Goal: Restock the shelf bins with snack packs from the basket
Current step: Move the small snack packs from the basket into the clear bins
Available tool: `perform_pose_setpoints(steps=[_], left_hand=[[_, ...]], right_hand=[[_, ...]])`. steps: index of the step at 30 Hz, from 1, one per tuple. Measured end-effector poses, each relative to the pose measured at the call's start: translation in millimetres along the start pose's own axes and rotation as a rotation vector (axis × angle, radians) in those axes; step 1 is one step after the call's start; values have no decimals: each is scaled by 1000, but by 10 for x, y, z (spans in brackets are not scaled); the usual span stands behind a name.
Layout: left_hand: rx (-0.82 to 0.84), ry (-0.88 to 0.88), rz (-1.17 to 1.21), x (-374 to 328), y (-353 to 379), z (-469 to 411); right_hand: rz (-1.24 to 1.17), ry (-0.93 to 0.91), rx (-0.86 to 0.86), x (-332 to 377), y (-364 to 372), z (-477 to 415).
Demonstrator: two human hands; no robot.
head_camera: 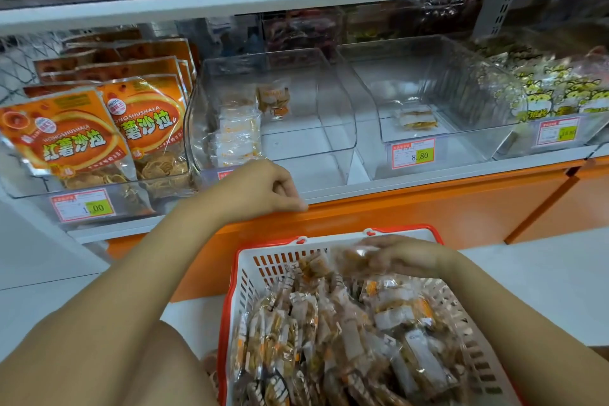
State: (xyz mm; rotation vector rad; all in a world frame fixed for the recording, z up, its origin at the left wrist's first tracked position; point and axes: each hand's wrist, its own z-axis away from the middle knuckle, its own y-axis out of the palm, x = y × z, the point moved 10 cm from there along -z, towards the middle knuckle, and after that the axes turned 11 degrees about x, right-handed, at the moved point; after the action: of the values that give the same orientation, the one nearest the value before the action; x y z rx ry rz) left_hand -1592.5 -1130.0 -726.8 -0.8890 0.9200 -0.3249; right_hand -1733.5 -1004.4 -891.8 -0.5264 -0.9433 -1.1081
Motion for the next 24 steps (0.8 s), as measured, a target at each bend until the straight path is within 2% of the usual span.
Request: perform_pose_setpoints(steps=[1, 3, 5, 7, 9, 12, 15, 20, 24], left_hand=[[50, 8, 45, -29, 79, -16], [121, 14, 111, -87, 215, -47], [115, 46, 98, -167, 269, -89], [40, 92, 73, -250, 203, -101], [-21, 109, 164, -279, 90, -76], [-76, 89, 321, -242, -75, -28], [-153, 81, 364, -218, -229, 13], [-375, 115, 423, -132, -662, 154], [-571, 105, 439, 78, -983, 231]], right_hand=[[-199, -103, 59, 130, 58, 0], [-433, -263, 142, 432, 171, 14], [-576, -355, 152, 664, 226, 30], [-620, -407, 135, 855, 264, 67], [-497, -434, 91, 1082, 321, 152], [-233, -436, -83, 1361, 236, 274], [-30, -428, -247, 1592, 112, 379], [344, -395, -404, 2130, 107, 376], [345, -406, -473, 2515, -27, 220]])
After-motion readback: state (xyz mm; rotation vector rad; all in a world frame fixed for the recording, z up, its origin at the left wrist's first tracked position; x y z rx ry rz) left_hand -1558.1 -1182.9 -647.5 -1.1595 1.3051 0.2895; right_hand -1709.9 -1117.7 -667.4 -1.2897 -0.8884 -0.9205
